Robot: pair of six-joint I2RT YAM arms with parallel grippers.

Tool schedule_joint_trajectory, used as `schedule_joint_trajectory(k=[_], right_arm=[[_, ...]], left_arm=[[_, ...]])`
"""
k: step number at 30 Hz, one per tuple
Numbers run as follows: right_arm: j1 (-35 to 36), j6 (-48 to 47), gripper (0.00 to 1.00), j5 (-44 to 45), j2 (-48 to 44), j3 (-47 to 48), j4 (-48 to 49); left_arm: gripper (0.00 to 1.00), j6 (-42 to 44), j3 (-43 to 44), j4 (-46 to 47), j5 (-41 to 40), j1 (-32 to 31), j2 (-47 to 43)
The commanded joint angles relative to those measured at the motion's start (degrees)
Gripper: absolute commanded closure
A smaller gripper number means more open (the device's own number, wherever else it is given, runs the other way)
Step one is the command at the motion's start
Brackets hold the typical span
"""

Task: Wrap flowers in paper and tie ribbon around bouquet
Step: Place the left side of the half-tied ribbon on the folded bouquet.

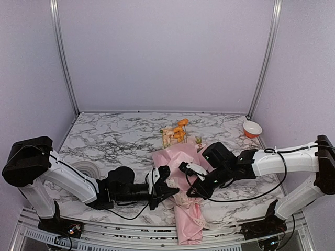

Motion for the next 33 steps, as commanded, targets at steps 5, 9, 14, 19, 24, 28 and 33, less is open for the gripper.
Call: schedule_joint_trajectory(k=[5,9,14,19,24,28,33], right_arm=[[0.3,2.0,1.00,-2.5,-3.0,1.3,-0.6],[0.3,3.5,1.00,-5.1,-5.0,0.5,0.8],[0.3,5.6,1.00,-6.6,-6.6,-0.8,3.2],[0.1,6.7,1.00,-7.3,-6.9,-1.6,4.5],[-0.4,6.4,1.00,-7.7,-5.8,-1.6,4.6],[-0.6,6.4,1.00,-7.8,-6.2,-1.8,4.6],[-0.8,6.4,1.00,-7.9,-6.2,-2.1,4.7]], left_arm=[[1.00,-4.8,-0.8,0.3,-11.1,0.3,-0.4],[1.00,-6.7,1.1,-3.9,-14.6,0.3,0.1],[1.00,-7.8,2.7,-8.1,-16.6,0.3,0.3],[0.70,-10.4,1.3,-10.9,-20.4,0.4,-1.1],[0.28,-13.6,-1.3,-11.5,-26.5,0.6,-3.8],[0.16,-14.5,-5.2,-10.4,-33.7,0.7,-7.4],[0.12,-15.7,-9.6,-7.7,-39.8,0.7,-11.6]])
